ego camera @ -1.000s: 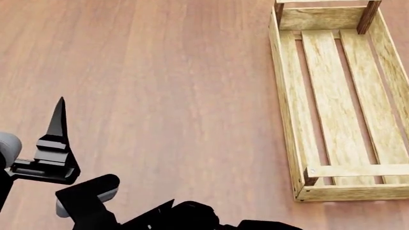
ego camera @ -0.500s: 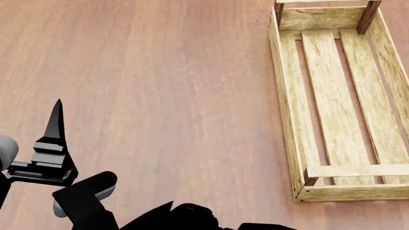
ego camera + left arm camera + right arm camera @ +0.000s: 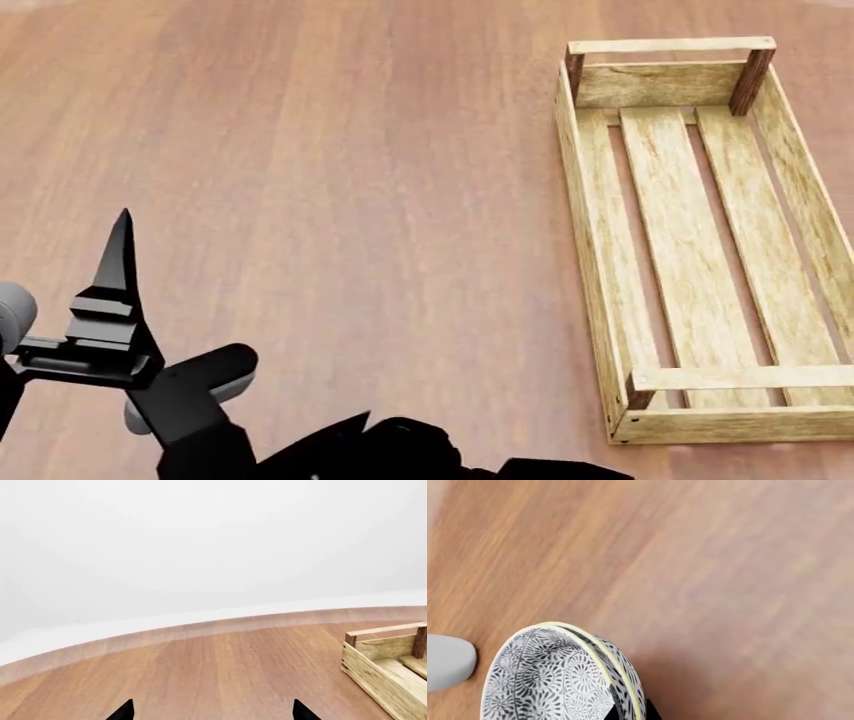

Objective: Stack the right bowl on the left bowl and place them in the tray.

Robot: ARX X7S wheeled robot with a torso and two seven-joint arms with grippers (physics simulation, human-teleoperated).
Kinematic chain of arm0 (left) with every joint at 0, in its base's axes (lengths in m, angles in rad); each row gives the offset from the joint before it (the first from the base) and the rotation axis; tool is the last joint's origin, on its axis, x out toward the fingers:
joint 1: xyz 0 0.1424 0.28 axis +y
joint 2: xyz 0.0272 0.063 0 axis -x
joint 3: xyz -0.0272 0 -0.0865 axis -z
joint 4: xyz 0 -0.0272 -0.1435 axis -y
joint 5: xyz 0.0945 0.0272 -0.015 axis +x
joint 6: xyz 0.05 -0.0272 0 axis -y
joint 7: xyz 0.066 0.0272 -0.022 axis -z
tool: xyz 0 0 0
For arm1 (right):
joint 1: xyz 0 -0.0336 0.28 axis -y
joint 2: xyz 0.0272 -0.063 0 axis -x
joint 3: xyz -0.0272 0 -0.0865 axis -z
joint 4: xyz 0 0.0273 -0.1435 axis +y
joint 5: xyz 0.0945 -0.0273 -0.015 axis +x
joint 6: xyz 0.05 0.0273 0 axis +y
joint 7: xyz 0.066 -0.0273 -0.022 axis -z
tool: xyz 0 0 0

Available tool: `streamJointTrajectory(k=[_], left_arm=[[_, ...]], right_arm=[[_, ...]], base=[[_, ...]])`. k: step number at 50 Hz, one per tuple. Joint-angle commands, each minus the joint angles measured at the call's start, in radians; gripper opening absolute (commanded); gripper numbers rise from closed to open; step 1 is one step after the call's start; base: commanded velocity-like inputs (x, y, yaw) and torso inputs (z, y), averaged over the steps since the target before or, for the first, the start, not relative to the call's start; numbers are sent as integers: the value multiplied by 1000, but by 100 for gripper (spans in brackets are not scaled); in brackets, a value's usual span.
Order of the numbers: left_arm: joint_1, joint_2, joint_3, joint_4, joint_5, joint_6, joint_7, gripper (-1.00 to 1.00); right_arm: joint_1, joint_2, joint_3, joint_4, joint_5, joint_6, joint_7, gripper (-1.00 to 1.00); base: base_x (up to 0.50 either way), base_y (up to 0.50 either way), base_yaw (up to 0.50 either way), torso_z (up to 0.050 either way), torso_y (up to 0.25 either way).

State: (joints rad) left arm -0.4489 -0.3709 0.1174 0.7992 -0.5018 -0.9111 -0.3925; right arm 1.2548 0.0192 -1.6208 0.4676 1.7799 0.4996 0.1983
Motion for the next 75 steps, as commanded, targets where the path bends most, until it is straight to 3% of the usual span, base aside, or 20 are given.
streamJointTrajectory(k=[1, 33, 48, 51, 58, 63, 75], left_arm=[[-6, 13, -13, 2, 14, -7, 16, 100], [-11, 6, -12, 4, -3, -5, 6, 100], [-16, 3, -6, -8, -6, 4, 6, 100], [-17, 3, -5, -13, -5, 8, 6, 100], [-12, 3, 6, -31, 2, 27, 11, 100], [-12, -1, 2, -25, -4, 21, 8, 100], [-17, -2, 8, -25, -9, 16, 2, 100]], right_arm=[[25, -19, 41, 10, 28, 7, -45, -100], [379, -19, 18, 530, 355, 17, -81, -100], [523, -19, -56, 806, 523, 68, -88, -100], [528, -19, -100, 839, 559, 62, -102, -100], [581, 19, -551, 841, 1030, -25, -105, -100], [611, 50, -716, 841, 1222, -46, -97, -100], [620, 150, -750, 841, 1334, -66, -64, -100]], base=[[0, 0, 0, 0, 0], [0, 0, 0, 0, 0], [0, 0, 0, 0, 0], [0, 0, 0, 0, 0], [0, 0, 0, 0, 0], [0, 0, 0, 0, 3], [0, 0, 0, 0, 0]])
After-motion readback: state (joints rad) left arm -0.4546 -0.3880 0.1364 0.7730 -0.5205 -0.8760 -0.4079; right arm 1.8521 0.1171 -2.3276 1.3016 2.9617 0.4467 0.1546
